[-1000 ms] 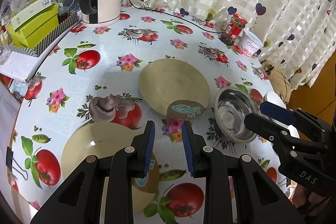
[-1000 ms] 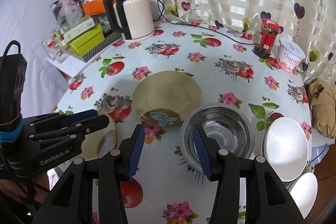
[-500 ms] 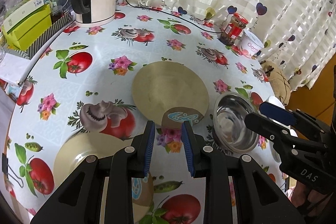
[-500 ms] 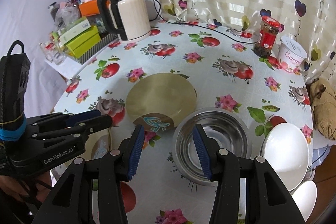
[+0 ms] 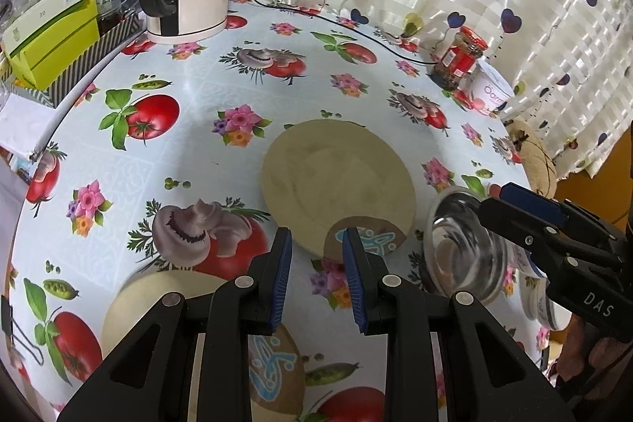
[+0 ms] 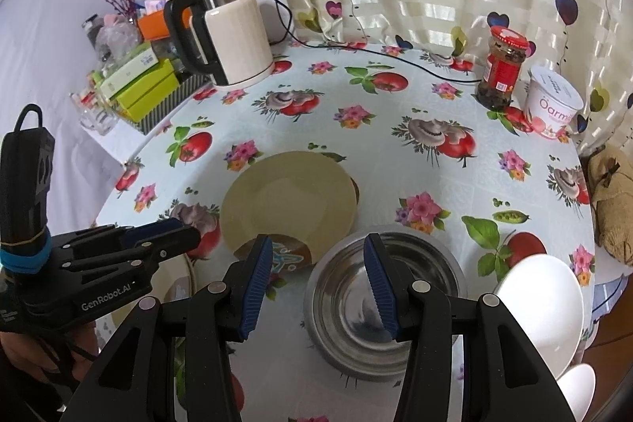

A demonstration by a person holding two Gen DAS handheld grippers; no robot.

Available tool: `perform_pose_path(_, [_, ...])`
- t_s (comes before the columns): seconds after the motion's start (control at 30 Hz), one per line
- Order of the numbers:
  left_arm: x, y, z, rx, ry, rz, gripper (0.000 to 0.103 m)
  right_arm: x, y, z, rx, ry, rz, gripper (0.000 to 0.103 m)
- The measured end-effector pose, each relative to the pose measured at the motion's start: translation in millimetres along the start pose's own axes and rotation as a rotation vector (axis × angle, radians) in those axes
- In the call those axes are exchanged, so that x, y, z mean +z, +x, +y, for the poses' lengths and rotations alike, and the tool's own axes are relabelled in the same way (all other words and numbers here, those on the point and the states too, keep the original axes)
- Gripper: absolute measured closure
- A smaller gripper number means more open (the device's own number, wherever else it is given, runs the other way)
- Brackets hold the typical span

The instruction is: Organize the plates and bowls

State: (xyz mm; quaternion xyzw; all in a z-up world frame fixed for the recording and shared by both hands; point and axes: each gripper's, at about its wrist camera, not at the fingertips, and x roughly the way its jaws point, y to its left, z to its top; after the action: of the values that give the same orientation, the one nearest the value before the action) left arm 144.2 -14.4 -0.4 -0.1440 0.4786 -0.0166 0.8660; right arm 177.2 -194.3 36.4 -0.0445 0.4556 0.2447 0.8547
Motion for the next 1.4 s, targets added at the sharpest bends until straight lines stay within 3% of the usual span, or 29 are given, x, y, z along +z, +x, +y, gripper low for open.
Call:
perform_pose_path(0.5, [16.6, 31.6, 26.4, -0.012, -0.079, 0.039, 0.075, 22.6, 54.3, -10.5, 0.046, 0.002, 0.09, 0.056])
perform_pose_path(0.8, [20.1, 50.5, 34.8, -0.009, -0.109, 0.061, 0.075, 31.2, 86.3, -21.5, 0.04, 0.018, 0.145, 0.069])
perform_pose_path(1.17, [19.8, 69.3, 39.2, -0.022, -0.125, 0.099, 0.075, 34.0, 120.6, -30.8, 0.034, 0.035, 0.226, 0.071])
perform_pose_path(1.4, [18.0, 75.0, 37.1, -0.038, -0.129, 0.109, 0.075, 34.6, 128.9, -34.1, 0.032, 0.034, 0.245, 0.079])
